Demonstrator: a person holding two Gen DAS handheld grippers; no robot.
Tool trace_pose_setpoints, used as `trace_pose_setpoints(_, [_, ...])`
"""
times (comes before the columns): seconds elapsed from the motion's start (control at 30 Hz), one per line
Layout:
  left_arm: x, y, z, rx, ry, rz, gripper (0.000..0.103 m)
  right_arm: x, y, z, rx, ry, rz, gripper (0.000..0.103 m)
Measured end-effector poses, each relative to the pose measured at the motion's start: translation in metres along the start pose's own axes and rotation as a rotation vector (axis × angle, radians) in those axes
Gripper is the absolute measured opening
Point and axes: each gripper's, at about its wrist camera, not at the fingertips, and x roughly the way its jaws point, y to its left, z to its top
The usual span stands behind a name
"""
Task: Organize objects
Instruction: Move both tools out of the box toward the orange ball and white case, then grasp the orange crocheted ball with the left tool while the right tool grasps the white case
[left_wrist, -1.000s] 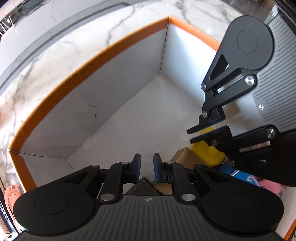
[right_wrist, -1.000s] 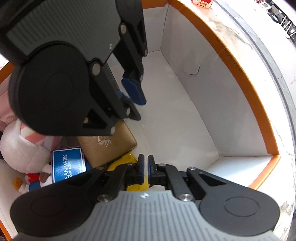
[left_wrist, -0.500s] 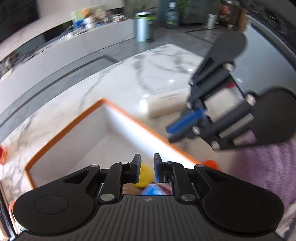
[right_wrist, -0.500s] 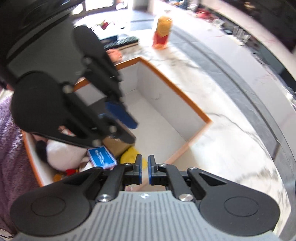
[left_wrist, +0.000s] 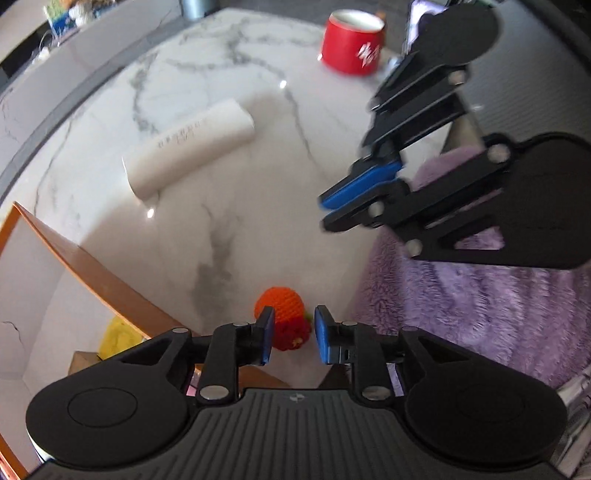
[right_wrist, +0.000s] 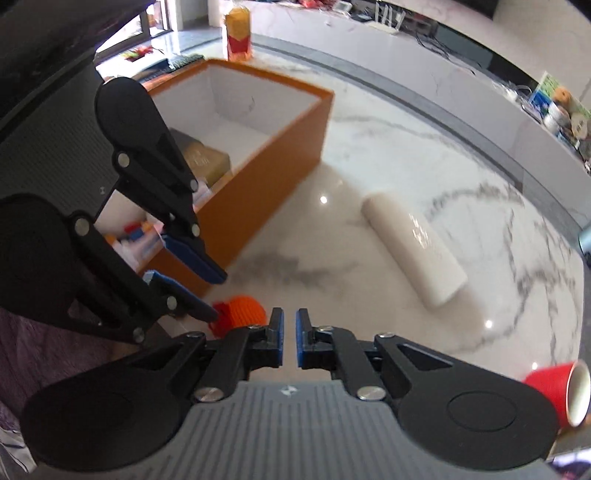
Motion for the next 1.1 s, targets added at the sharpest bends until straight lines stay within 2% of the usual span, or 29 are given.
trace_pose_setpoints(0.07, [0.008,-0.003,0.004,-0.019,0.049,0.012,0.040,0.001,-0.007,-0.013,0.019,0.009,-0.001,0.011])
trace_pose_setpoints(0.2, [0.026,-0.003,0.009,-0.039,0.128,0.040,0.044,0.030,-0.023,-0.020,0.059,-0.001,0.024,0.030])
trace_pose_setpoints(0.4, [0.051,0.009,0.013,-0.068,0.201,0.073,0.044,0.039,-0.043,-0.030,0.086,-0.002,0.028,0.033])
trace_pose_setpoints(0.47, [0.057,0.016,0.013,-0.084,0.211,0.058,0.046,0.038,-0.049,-0.033,0.090,-0.001,0.027,0.034])
trace_pose_setpoints(0.67, [0.066,0.026,0.011,-0.092,0.209,0.033,0.047,0.049,-0.054,-0.029,0.061,-0.010,0.019,0.036])
trace_pose_setpoints(0.73, [0.067,0.030,0.010,-0.085,0.199,0.040,0.046,0.052,-0.057,-0.025,0.036,-0.010,0.011,0.040])
trace_pose_setpoints(0.8, [0.064,0.037,0.009,-0.080,0.185,0.054,0.046,0.055,-0.062,-0.020,-0.009,-0.016,-0.012,0.056])
trace_pose_setpoints(0.87, [0.063,0.044,0.013,-0.084,0.171,0.058,0.046,0.059,-0.067,-0.010,-0.070,-0.042,-0.042,0.063])
trace_pose_setpoints(0.97, [0.062,0.057,0.019,-0.088,0.155,0.063,0.046,0.067,-0.081,0.008,-0.147,-0.060,-0.059,0.069])
trace_pose_setpoints(1.1, [0.067,0.074,0.027,-0.094,0.123,0.073,0.046,0.086,-0.101,0.038,-0.207,-0.037,-0.079,0.070])
